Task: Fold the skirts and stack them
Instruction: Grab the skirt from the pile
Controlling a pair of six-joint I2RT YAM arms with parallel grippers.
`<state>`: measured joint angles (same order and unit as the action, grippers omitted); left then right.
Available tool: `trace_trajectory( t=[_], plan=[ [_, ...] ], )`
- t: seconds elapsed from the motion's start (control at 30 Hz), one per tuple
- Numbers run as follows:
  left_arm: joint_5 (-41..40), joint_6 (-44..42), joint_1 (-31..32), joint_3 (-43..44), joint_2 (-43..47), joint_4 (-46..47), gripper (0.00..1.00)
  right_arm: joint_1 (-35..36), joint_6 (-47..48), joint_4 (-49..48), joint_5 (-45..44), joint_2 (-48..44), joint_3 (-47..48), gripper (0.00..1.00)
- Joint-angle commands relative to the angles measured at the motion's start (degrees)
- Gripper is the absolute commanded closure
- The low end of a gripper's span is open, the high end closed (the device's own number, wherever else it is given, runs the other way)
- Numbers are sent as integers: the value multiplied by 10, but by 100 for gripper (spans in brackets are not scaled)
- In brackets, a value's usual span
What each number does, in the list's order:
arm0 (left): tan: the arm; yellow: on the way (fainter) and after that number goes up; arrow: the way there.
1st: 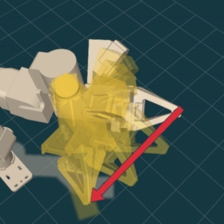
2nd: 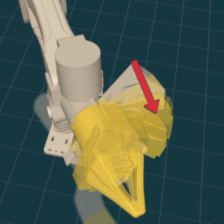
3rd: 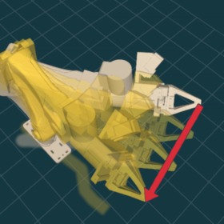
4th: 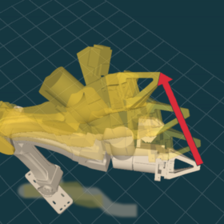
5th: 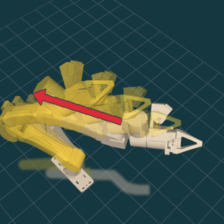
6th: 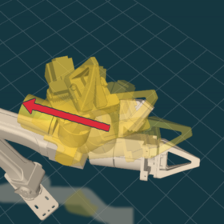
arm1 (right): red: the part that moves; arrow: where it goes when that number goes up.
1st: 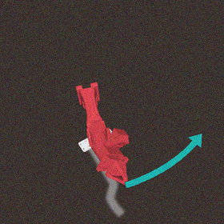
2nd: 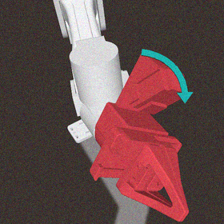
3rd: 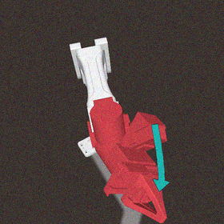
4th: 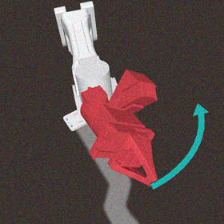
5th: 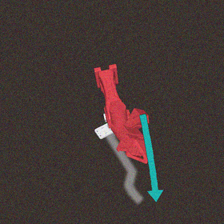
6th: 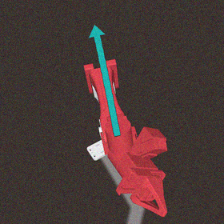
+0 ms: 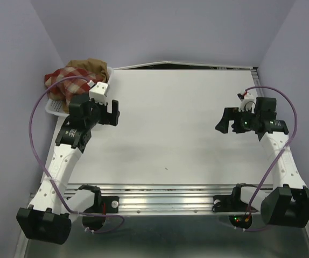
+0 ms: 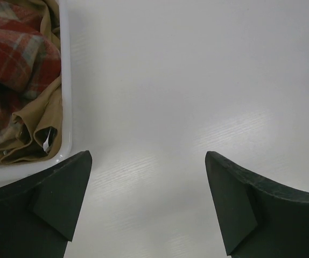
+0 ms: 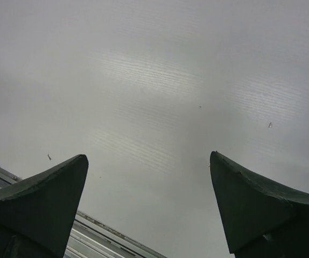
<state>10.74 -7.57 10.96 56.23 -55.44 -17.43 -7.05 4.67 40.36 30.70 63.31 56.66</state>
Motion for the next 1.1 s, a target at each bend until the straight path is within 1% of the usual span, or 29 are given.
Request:
trace_trajectory(
  t=[0.0,0.03,0.07,0.1,0.17,0.2,0.27,0.3,0.33,0.37,0.4,0.43,0.53,0.67,0.7,0.77,0.87,1.03,1.07],
  plan=[
    [20,49,-62,57,-39,0,2,-1,-6,-20,-3,10,11,0],
    [60,59,-80,98,-53,-22,2,-1,-6,-20,0,15,13,0],
    [73,67,-95,120,-66,-33,2,-1,-6,-20,1,21,17,0],
    [68,72,-105,169,-94,-58,2,-1,-5,-19,2,23,19,0],
    [45,92,-130,218,-125,-77,2,-1,-4,-20,4,30,25,0],
    [32,95,-130,241,-130,-84,2,-1,-4,-20,4,33,27,0],
    [5,111,-157,305,-137,-81,2,-1,-4,-20,7,37,33,0],
    [5,111,-157,305,-141,-81,1,-1,-4,-20,7,39,35,0],
    [7,126,-182,336,-145,-81,1,-1,-5,-20,9,41,37,0],
    [4,135,-194,355,-153,-87,2,-1,-6,-20,10,43,39,0],
    [13,143,-209,377,-179,-95,2,-1,-6,-19,11,45,42,0],
    [18,160,-234,417,-196,-116,2,-1,-5,-19,13,48,45,0],
    [29,165,-262,478,-257,-152,2,-1,-5,-23,17,53,47,0],
    [46,178,-306,493,-316,-168,2,-1,-4,-27,17,66,48,0],
    [43,192,-311,492,-324,-169,2,-1,-3,-26,17,67,49,0],
    [33,195,-318,480,-343,-162,2,-1,-2,-27,21,70,48,0],
    [12,199,-317,454,-361,-136,1,-1,-1,-33,30,74,43,0],
    [10,179,-315,402,-391,-42,1,-1,4,-41,36,87,33,0],
    [5,180,-314,402,-412,-37,2,-1,5,-41,37,89,32,0]
  ],
)
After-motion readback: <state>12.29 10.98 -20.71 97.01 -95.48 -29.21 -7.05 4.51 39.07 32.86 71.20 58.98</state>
